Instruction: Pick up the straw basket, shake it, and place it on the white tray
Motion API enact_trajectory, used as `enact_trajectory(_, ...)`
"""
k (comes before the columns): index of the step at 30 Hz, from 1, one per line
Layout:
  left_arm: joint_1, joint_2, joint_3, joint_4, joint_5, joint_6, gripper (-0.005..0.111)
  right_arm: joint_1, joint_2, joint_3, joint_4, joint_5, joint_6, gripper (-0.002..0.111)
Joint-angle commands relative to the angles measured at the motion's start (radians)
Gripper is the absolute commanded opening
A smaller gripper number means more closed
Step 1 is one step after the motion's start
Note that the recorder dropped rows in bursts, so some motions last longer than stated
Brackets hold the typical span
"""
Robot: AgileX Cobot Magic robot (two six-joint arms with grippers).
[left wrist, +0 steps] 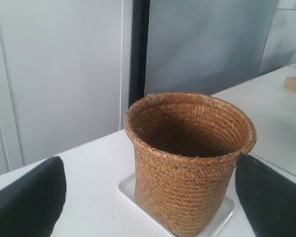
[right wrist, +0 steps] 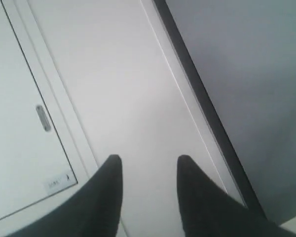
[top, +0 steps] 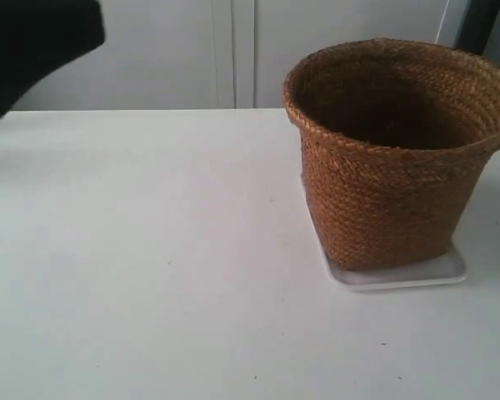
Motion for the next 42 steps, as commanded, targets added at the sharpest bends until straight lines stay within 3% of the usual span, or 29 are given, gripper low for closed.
enact_trajectory(1,-0.049,-0.171,0.221,-0.003,-0.190,-0.006,0.093,-0.005,-0.015,-0.010,0.004,0.200,-0.011,0.035)
enact_trajectory(8,-0.068,-0.376,0.554,0.191,-0.439,-0.049,0.093,-0.005,-0.007,0.028,0.006,0.323,-0.057,0.035)
enact_trajectory(16,-0.068,-0.439,0.748,0.294,-0.479,-0.043,0.093,-0.005,-0.009,0.028,0.019,0.327,-0.055,0.035)
enact_trajectory(19,-0.068,-0.439,0.764,0.294,-0.466,-0.117,0.093,-0.005,-0.009,0.028,0.017,0.327,-0.055,0.035)
enact_trajectory(25,-0.068,-0.439,0.764,0.273,-0.218,-0.118,0.093,-0.005,-0.009,0.028,0.017,0.327,-0.055,0.035)
enact_trajectory(34,-0.068,-0.439,0.764,0.213,-0.178,-0.121,0.093,-0.005,-0.009,0.028,0.017,0.327,-0.055,0.035)
enact_trajectory(36,-0.022,-0.448,0.764,0.211,-0.157,-0.100,0.093,-0.005,-0.009,0.028,0.017,0.327,-0.055,0.035)
enact_trajectory(42,0.304,-0.601,0.764,0.128,-0.027,-0.122,0.093,-0.005,-0.009,0.028,0.017,0.327,-0.055,0.035)
